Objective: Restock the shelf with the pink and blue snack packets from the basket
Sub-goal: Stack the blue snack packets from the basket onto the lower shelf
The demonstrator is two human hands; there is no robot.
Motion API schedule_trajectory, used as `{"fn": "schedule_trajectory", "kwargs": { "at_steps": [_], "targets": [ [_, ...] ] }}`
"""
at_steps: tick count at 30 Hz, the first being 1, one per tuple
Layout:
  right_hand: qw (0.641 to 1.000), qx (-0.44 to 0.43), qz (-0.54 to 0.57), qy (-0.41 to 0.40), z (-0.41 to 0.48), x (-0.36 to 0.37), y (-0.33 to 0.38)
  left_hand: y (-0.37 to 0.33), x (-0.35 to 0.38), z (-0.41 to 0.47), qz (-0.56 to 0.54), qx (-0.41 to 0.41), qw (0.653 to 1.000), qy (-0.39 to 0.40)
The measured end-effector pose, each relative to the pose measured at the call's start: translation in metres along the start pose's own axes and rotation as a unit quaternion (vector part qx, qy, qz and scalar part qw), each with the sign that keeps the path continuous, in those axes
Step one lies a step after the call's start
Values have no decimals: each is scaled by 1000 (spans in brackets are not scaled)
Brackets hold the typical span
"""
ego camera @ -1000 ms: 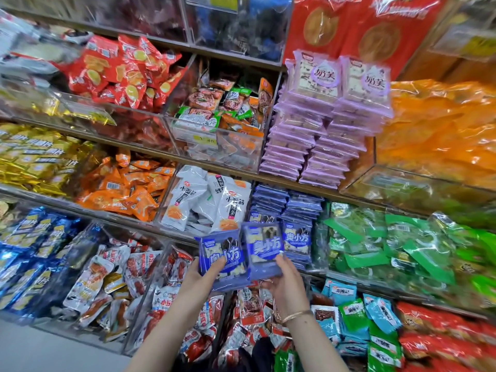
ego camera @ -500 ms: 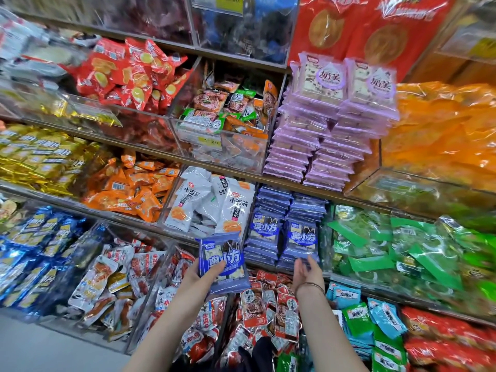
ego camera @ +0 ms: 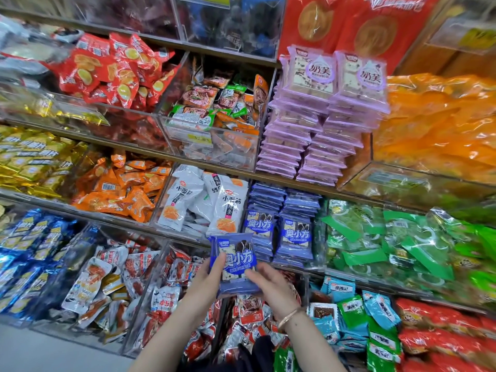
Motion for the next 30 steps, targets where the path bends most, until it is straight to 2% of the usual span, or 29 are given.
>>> {"fn": "schedule_trajectory", "kwargs": {
  "at_steps": [2,5,8,13,18,20,21,23,25,30],
  "targets": [
    [1000,-6,23,-9,2,-2,0,1,-2,1,-11,-5,1000,-8],
    [992,15,117,-49,11,-18,-3,3,-11,1,-17,-24,999,-25],
    [978,8,170,-123,23,-39,1,4,-20,2,-26,-21,999,-23],
    [969,-17,104,-225,56,-60,22,-1,-29,4,-32,-18,998,-43],
    [976,-18,22,-218,84,-51,39,0,-35,2,-60,-16,997,-52],
    [976,-27,-62,-209,88,-47,41,3,-39,1,-63,-13,996,-56],
    [968,-35,-138,-208,89,-46,41,4,-41,0,-64,-13,996,-60],
    [926,-48,-310,-210,91,-49,37,5,-44,-1,-71,-16,996,-60],
    [899,-40,-391,-195,90,-53,34,5,-44,-1,-87,-24,994,-55],
    [932,-51,-301,-197,74,-58,44,4,-36,4,-100,-37,993,-58]
  ]
}}
Point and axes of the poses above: each hand's wrist, its own z-axis towards the middle knuckle, its own x-axis out of the palm, y = z × x, the point moved 4 cm from there along z, towards the middle knuckle, and after that the axes turned 2 degrees about x, right-handed, at the moved point
